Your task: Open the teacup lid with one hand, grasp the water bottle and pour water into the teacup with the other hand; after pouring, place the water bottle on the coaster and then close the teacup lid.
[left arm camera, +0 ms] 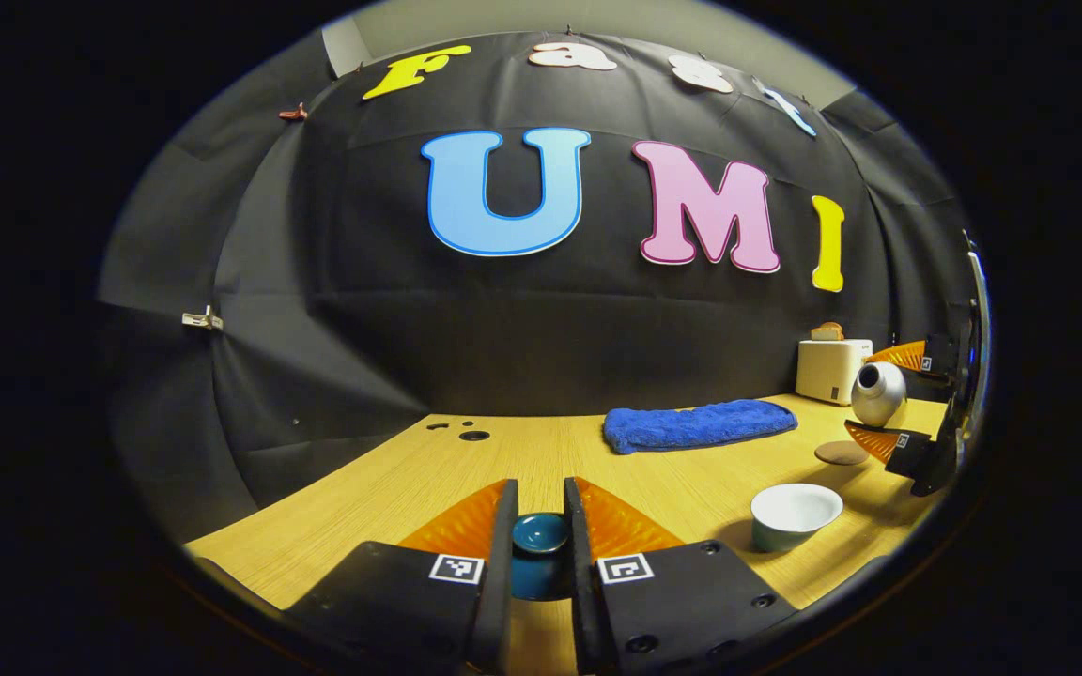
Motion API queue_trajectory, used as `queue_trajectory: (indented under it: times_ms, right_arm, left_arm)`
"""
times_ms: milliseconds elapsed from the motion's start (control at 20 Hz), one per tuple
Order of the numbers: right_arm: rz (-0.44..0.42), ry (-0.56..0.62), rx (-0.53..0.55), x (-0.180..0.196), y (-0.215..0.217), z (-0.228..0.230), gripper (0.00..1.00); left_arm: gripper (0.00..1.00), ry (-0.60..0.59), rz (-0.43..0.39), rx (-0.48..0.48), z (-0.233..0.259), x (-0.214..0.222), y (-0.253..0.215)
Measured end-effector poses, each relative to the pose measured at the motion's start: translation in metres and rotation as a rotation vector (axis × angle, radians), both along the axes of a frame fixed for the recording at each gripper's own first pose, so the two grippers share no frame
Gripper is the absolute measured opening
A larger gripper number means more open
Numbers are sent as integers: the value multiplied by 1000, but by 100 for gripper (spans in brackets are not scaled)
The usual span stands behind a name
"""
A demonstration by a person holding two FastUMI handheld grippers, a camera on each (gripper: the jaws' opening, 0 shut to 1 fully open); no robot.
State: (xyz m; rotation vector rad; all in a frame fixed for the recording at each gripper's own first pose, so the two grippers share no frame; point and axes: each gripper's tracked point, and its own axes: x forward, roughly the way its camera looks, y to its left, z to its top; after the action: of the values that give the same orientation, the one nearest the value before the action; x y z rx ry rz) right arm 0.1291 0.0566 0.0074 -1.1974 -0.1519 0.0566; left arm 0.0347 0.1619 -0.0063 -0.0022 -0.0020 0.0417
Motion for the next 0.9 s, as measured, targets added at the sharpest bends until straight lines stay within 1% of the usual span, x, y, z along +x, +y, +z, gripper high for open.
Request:
queue_trajectory:
  times_ms: [350, 400, 450, 800, 900]
  right_arm:
    - [41, 0, -153, 2, 17, -16, 73]
    - [46, -2, -176, 1, 18, -19, 70]
    - [51, 1, -194, 0, 20, -23, 73]
    - [75, -5, -289, -4, 32, -30, 73]
    - [92, -7, -349, -3, 38, -29, 73]
  left_arm:
    - [31, -1, -29, 1, 0, 1, -4]
    - [31, -1, -29, 1, 1, 1, -4]
    - [31, -1, -30, 1, 0, 1, -4]
    - [30, -1, -31, 2, 1, 1, -4]
    - [30, -1, -38, 2, 1, 1, -5]
